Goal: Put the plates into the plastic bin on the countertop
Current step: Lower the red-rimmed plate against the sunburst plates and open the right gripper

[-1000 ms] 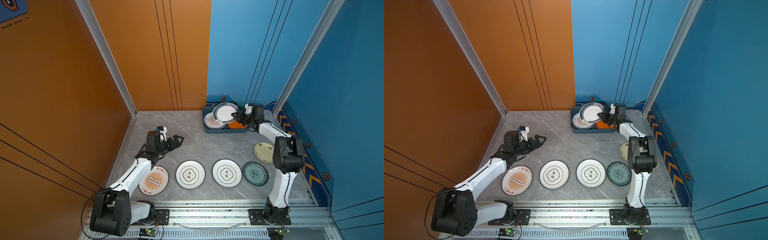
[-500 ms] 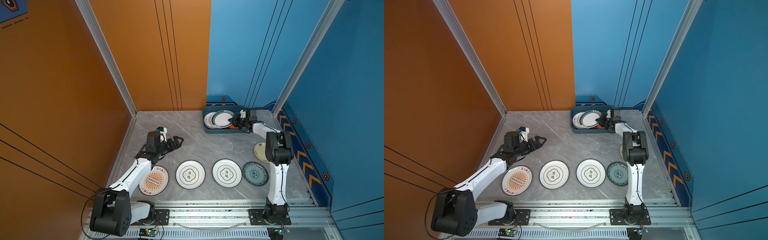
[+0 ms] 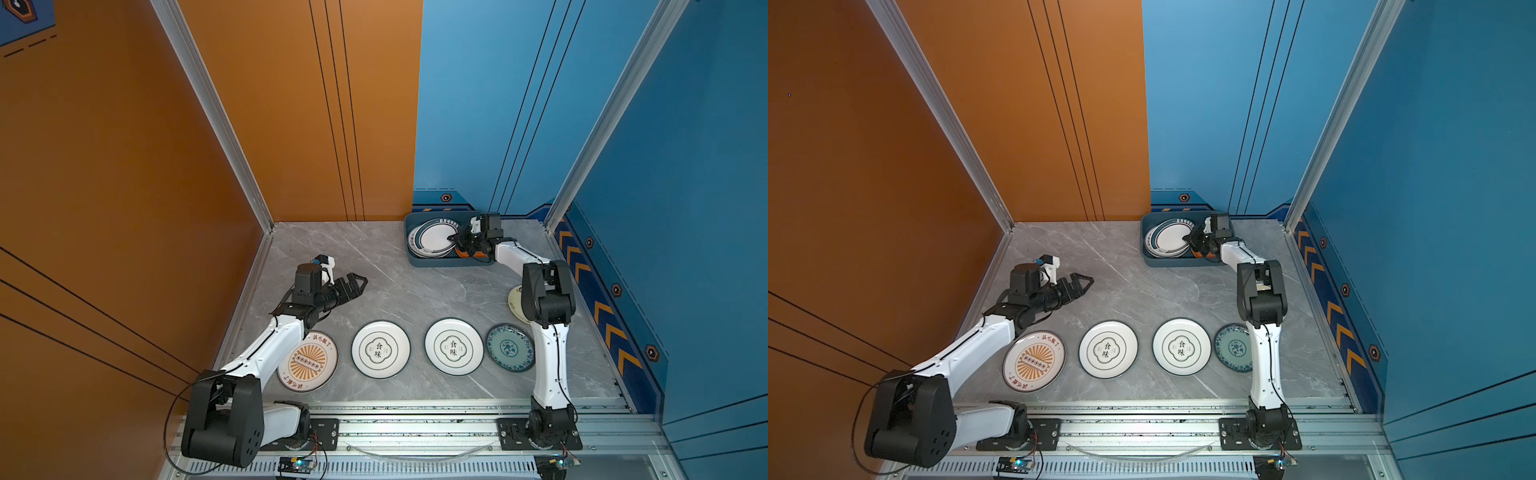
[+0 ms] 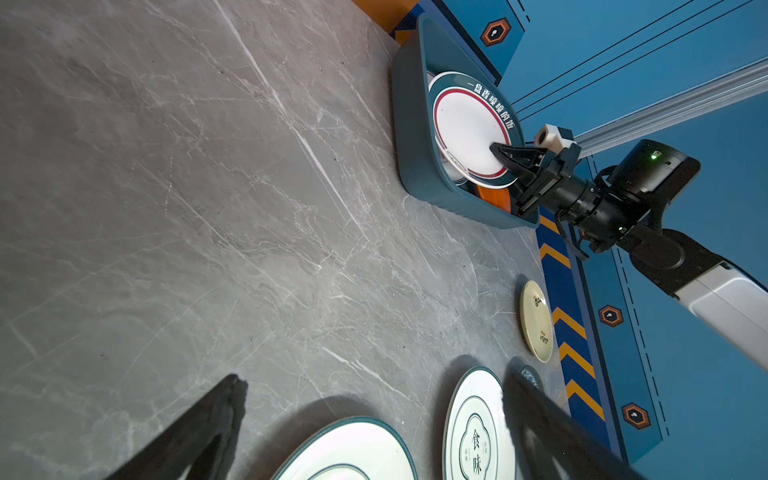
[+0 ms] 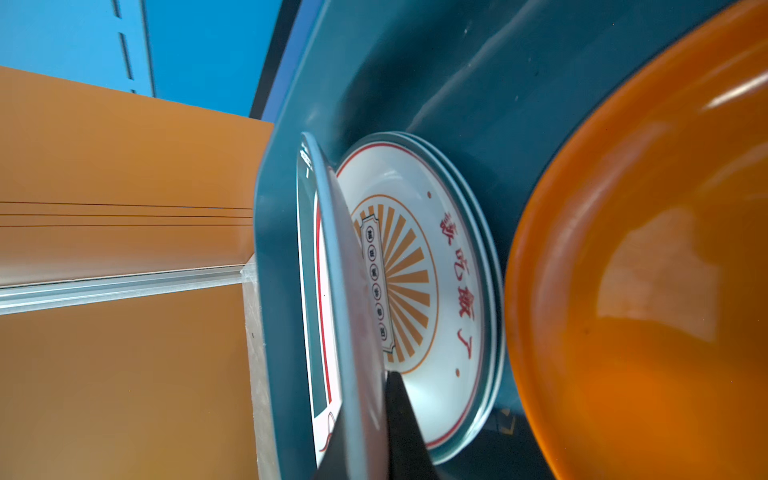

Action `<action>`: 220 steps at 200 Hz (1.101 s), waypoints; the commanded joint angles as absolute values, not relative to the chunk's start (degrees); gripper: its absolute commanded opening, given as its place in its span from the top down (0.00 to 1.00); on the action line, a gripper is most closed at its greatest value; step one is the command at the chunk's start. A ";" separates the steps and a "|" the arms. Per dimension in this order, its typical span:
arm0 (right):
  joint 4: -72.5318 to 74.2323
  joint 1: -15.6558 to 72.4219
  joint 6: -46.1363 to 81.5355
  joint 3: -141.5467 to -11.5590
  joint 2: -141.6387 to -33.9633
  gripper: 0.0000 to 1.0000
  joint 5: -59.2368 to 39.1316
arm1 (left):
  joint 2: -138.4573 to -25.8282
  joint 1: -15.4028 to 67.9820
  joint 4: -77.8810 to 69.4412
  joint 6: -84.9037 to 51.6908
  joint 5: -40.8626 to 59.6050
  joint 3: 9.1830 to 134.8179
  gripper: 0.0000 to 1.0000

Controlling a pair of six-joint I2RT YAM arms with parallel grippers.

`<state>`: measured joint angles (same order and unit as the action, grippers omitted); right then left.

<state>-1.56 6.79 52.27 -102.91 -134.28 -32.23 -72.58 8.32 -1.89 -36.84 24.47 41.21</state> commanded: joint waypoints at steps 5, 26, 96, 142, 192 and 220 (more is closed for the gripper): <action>-3.54 7.12 51.06 -106.38 -135.09 1.00 -30.76 | -72.86 8.16 -2.55 -35.55 24.87 40.34 0.02; -4.40 7.37 50.98 -107.68 -135.94 1.00 -30.42 | -73.04 8.17 -2.89 -35.64 25.14 40.22 0.02; -7.29 8.08 50.54 -110.31 -137.97 1.00 -29.36 | -73.92 8.03 -3.47 -35.72 25.91 40.15 0.02; -8.11 8.08 50.45 -111.01 -138.75 0.96 -29.36 | -73.83 8.08 -3.68 -35.77 26.02 39.82 0.02; -10.98 8.28 49.51 -113.29 -140.09 0.70 -28.94 | -74.18 8.11 -3.87 -35.95 26.32 39.68 0.02; -14.52 8.52 47.56 -114.96 -140.09 0.62 -27.47 | -74.23 8.19 -3.78 -35.94 26.28 39.69 0.02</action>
<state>-10.31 7.90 50.24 -112.03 -138.78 -29.63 -73.87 8.32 -3.22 -36.84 24.75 40.42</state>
